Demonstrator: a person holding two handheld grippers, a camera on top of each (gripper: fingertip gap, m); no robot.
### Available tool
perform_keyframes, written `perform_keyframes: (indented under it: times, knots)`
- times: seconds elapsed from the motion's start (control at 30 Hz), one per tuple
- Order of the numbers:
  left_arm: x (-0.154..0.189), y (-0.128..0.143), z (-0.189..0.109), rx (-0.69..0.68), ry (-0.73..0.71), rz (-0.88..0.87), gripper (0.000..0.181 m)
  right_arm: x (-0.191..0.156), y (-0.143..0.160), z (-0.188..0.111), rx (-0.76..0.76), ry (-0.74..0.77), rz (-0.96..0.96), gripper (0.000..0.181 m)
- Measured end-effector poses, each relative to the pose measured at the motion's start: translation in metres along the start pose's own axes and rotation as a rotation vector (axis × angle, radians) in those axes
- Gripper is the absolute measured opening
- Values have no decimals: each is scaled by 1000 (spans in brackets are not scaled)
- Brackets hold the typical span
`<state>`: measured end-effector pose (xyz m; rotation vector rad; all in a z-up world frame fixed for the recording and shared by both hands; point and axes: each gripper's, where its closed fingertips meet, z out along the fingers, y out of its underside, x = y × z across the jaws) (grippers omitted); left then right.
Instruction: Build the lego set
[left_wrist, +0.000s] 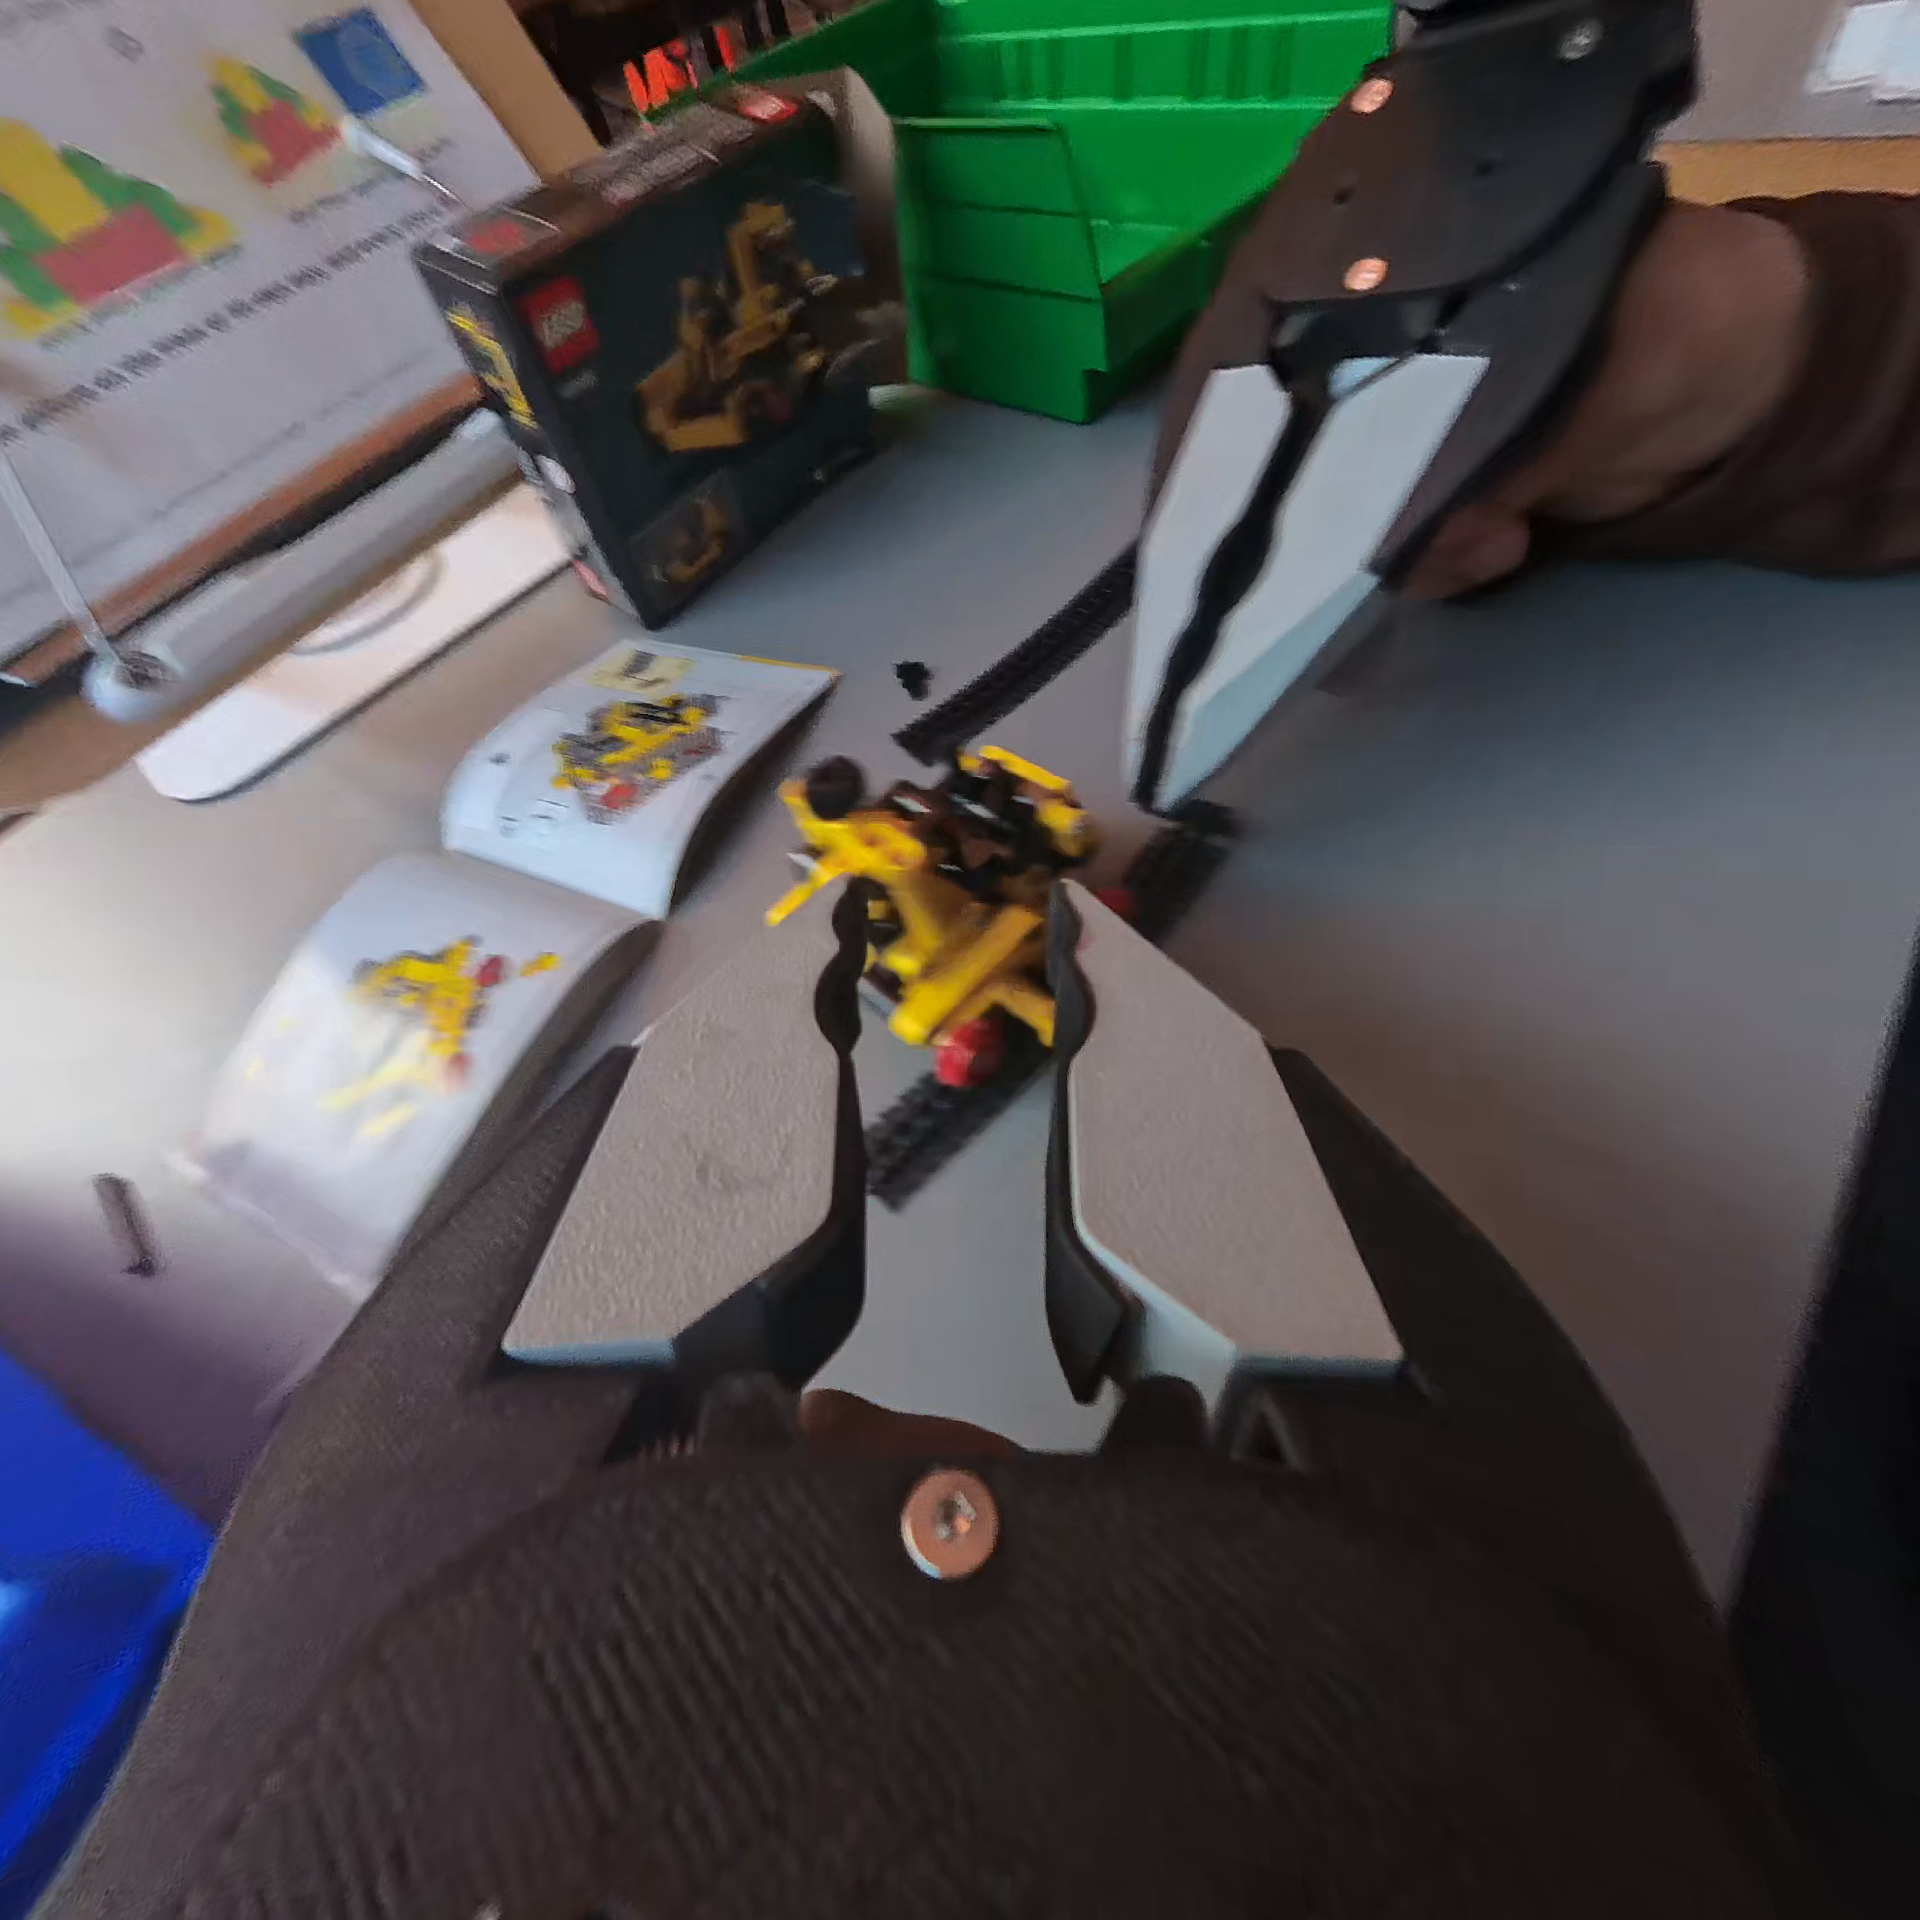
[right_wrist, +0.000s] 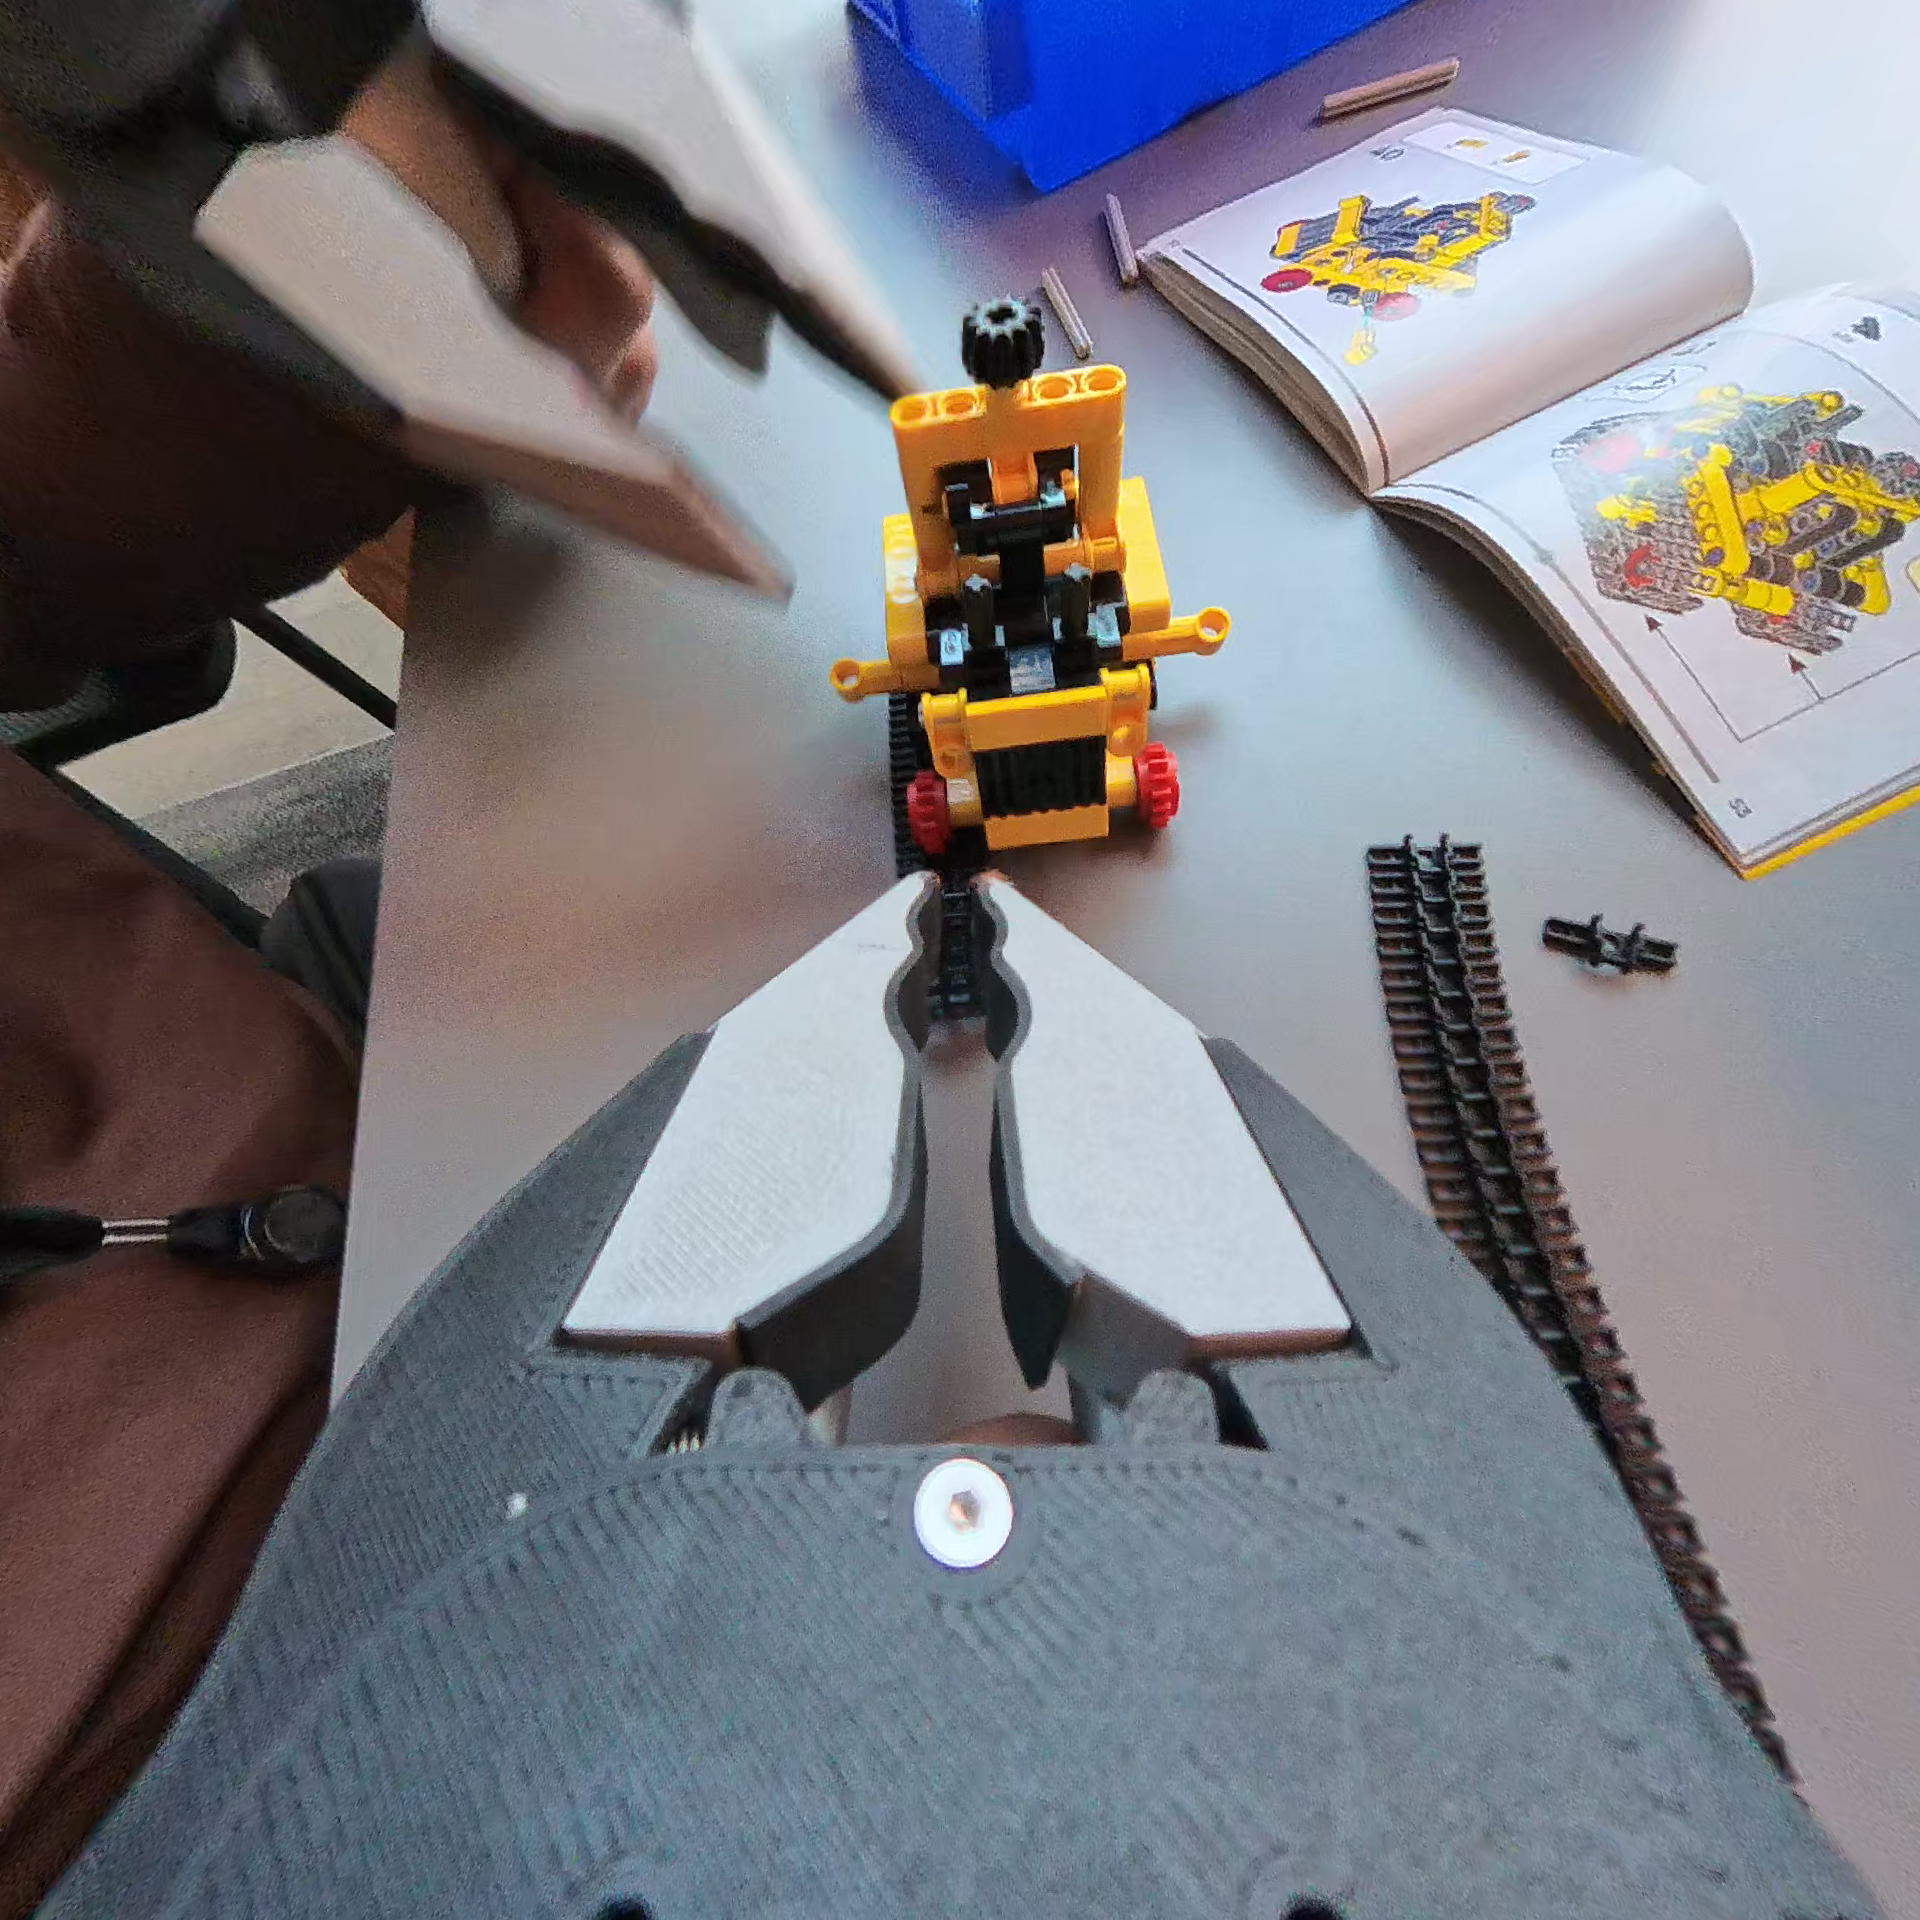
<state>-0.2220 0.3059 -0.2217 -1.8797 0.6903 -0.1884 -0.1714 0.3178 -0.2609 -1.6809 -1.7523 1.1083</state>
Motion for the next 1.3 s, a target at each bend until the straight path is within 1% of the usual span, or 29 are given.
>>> perform_keyframes:
  times: [0.03,0.1,0.2,0.4,0.5,0.7,0.73,0.87,0.97,1.07,1.17,1.23,1.3]
  knots:
    - [12,4,2,-34,13,1,37,-1,-2,1,8,-1,8,2]
    - [26,14,6,-109,-2,34,36,-3,-8,3,27,6,16,2]
    - [38,16,7,-112,-22,52,33,-6,-14,6,46,8,17,2]
    - [40,7,7,-57,-55,-52,25,-11,-17,10,59,10,1,2]
    - [42,7,12,-60,-57,-85,24,-13,-17,10,63,14,-8,2]
    - [52,7,21,-94,-58,-50,14,-16,-21,8,89,14,-12,2]
    - [53,8,22,-106,-58,-48,14,-17,-21,9,91,15,-13,2]
    - [53,11,29,-139,-70,-46,16,-18,-22,9,93,22,-21,2]
    - [50,11,30,-142,-86,-49,10,-18,-21,8,94,24,-23,2]
    - [52,10,29,-137,-82,-30,10,-18,-21,7,92,24,-20,2]
    - [54,9,27,-124,-66,-35,17,-13,-16,3,64,50,-39,2]
    - [45,9,19,-131,-78,-27,21,-12,-12,-1,42,56,-60,2]
    - [25,13,4,-167,-114,-3,22,-12,0,-3,-23,42,-66,2]
